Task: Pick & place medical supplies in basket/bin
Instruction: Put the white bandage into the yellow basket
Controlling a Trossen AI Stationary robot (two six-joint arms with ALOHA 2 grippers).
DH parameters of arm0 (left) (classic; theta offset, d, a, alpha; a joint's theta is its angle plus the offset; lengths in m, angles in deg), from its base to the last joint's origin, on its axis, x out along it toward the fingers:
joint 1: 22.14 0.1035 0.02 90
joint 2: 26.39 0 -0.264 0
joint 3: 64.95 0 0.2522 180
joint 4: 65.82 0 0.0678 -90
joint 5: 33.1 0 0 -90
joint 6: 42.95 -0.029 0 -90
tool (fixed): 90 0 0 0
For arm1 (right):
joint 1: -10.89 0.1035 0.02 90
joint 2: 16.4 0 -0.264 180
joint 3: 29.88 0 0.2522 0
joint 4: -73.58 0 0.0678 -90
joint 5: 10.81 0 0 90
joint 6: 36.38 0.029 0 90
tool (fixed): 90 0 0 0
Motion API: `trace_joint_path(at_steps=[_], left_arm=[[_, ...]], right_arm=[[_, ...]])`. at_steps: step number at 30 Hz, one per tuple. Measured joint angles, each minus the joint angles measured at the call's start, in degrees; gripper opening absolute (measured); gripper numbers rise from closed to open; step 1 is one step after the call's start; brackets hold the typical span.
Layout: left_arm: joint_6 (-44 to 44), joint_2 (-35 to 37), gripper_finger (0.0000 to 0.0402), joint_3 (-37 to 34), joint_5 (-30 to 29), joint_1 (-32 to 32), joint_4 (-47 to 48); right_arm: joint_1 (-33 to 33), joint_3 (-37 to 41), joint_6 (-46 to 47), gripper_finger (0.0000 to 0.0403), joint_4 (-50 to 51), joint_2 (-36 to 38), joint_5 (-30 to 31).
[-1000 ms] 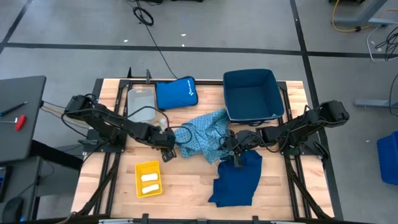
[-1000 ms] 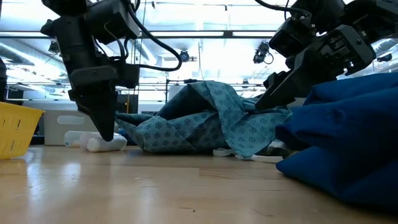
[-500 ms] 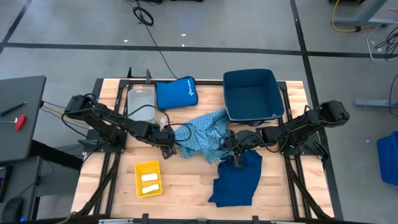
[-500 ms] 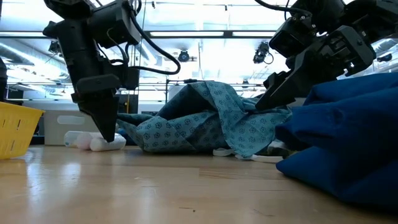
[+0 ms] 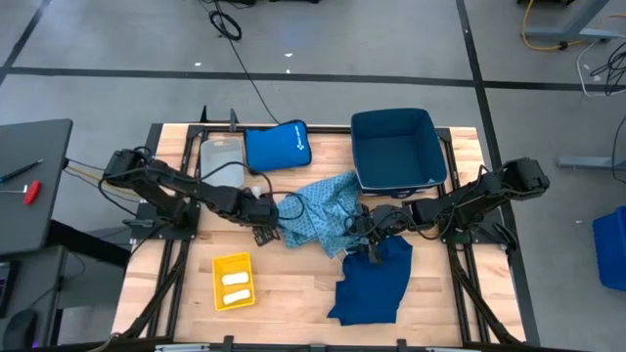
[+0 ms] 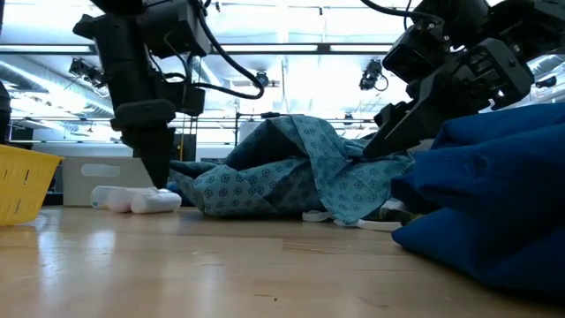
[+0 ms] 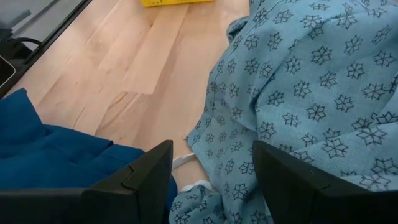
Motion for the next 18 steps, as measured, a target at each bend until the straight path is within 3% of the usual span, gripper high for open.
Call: trace_joint_path(at_steps=[18], left_arm=[[-0.34, -6.73, 0.0222, 0.18, 1.01, 3.72, 1.55]], right_arm=[[-0.01, 0.00, -0.73, 0.0229, 0.81, 0.00, 0.00]])
